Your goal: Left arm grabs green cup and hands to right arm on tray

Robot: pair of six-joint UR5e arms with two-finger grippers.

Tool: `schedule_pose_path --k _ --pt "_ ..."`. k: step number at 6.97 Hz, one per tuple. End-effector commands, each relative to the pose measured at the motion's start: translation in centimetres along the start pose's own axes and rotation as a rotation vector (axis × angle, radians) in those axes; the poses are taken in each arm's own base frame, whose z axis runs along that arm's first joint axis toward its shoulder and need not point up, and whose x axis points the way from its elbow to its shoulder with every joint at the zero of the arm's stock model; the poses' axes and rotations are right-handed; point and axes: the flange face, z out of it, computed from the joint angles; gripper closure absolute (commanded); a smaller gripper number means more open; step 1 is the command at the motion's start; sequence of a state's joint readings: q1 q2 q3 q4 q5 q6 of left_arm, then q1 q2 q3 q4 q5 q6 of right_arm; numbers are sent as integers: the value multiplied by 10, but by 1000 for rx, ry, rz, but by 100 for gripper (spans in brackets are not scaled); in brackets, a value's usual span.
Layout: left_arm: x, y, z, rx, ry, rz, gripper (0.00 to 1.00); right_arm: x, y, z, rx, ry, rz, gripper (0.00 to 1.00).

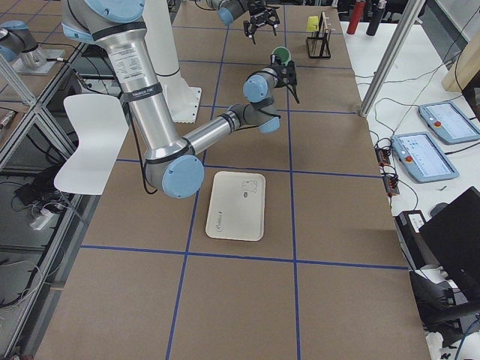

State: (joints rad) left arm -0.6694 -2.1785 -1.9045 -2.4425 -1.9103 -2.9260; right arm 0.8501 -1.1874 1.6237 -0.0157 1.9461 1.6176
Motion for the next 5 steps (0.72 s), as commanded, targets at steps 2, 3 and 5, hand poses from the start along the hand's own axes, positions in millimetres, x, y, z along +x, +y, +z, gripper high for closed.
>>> schedule_pose_path --k 2,3,5 --pt "24 -14 -11 74 42 376 0 55 -68 -37 0 207 -101 100" --pt "31 -18 -13 118 35 499 0 57 -91 -54 -49 291 -148 100" --pt "50 -34 -18 233 -9 763 0 71 -129 -96 -96 427 -239 100"
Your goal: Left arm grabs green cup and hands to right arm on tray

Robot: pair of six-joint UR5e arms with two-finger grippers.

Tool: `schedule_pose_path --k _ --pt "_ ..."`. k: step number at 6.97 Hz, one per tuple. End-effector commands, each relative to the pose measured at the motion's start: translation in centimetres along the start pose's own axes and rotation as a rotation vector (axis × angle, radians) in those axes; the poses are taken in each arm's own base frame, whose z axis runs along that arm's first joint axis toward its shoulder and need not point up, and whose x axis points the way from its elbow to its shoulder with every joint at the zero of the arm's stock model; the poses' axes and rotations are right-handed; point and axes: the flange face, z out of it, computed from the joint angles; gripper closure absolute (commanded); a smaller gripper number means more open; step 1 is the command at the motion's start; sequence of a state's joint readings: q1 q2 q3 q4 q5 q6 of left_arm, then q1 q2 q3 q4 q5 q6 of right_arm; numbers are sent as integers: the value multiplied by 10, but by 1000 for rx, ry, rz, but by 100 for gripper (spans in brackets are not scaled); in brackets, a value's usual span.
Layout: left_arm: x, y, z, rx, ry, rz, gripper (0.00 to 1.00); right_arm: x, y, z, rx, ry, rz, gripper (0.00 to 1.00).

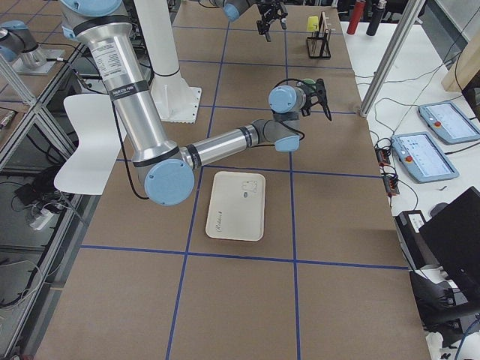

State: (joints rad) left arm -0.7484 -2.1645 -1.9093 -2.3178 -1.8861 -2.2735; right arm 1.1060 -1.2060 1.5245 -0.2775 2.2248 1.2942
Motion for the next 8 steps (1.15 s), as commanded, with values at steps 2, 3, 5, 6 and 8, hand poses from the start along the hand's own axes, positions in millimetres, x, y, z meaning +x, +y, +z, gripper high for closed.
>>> schedule_pose_path --k 2,3,5,6,8 --pt "7 -40 -2 134 -120 365 0 70 -15 -53 -27 188 -128 100" --pt "10 -54 -5 176 -180 446 0 98 -7 -68 -46 243 -206 100" --pt "21 -87 -19 258 -294 590 0 143 13 -94 -109 331 -323 100" --pt "31 -103 -35 304 -373 658 0 165 28 -111 -131 359 -360 100" --pt "28 -123 -47 382 -545 804 1 205 62 -131 -223 418 -418 100"
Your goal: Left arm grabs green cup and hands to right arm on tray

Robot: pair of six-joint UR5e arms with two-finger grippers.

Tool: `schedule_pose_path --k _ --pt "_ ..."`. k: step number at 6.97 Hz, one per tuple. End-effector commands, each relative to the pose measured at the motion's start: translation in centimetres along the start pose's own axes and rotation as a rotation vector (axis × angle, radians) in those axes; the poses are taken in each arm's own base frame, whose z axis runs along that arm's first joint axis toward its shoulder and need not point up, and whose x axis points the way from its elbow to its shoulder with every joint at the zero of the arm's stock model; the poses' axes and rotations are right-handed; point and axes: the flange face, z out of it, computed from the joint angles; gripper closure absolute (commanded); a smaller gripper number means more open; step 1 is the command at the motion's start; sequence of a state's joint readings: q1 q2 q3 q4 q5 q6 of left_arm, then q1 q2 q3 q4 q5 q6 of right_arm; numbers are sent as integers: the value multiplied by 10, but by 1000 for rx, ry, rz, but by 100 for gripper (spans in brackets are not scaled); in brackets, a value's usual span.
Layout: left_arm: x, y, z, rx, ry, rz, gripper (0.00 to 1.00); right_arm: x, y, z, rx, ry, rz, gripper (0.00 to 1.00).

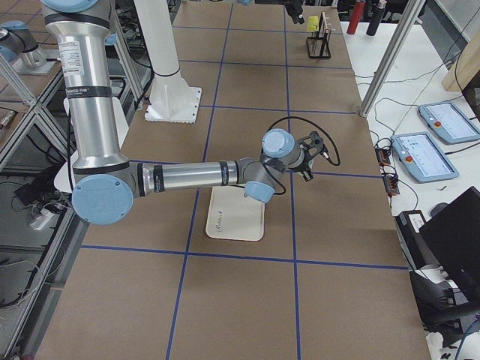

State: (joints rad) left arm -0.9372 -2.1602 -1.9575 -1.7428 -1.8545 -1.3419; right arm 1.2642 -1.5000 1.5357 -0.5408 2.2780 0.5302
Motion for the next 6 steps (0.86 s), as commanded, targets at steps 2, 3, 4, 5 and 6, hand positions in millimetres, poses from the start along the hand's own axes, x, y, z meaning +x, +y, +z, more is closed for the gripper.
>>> schedule_pose_path --k 2,3,4,5,6 --pt "-40 -5 4 31 -148 108 1 28 66 -2 -165 61 -88 100" --pt "-50 -5 7 28 -162 103 1 17 76 1 -228 61 -62 100" --pt "-57 -4 6 28 -171 101 1 -5 72 -2 -287 61 -36 100" --pt "-67 -7 7 27 -187 137 1 -20 71 -6 -338 66 -39 100" --pt "-81 -5 9 18 -206 163 1 -28 67 -10 -382 75 -43 100"
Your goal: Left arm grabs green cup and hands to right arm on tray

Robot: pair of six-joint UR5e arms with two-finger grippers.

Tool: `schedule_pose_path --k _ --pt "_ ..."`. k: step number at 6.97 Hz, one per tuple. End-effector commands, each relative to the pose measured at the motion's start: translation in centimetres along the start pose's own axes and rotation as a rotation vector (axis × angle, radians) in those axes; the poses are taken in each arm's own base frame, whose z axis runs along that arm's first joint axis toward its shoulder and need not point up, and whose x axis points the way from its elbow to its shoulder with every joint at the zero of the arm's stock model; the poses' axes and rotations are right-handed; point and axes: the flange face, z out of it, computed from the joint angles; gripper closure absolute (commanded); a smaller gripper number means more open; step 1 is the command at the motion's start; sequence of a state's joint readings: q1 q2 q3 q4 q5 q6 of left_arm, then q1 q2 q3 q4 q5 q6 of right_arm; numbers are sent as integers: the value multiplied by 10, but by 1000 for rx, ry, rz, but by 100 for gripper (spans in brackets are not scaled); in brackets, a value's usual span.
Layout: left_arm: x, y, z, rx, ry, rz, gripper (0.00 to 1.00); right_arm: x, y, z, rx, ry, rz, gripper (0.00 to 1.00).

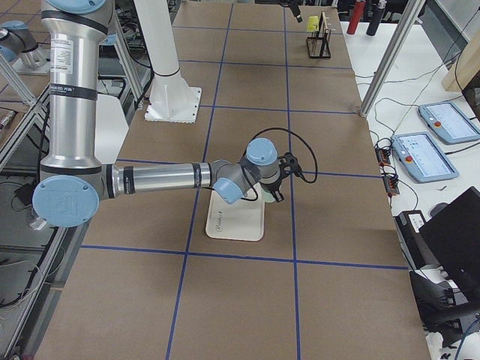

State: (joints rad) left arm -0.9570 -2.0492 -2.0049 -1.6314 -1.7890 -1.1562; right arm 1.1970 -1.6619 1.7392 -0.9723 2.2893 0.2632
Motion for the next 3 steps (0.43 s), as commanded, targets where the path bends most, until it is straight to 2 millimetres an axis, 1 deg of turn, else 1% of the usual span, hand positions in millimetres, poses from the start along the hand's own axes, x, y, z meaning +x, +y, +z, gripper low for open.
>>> schedule_pose_path --k 1,2,3 --pt "-19 3 7 7 -35 42 1 -22 4 -3 -108 6 -2 100" --pt "-29 5 11 0 -52 68 1 -19 18 4 -135 8 -7 100" --pt "-42 9 17 -13 -74 108 1 -15 28 6 -148 18 -3 100"
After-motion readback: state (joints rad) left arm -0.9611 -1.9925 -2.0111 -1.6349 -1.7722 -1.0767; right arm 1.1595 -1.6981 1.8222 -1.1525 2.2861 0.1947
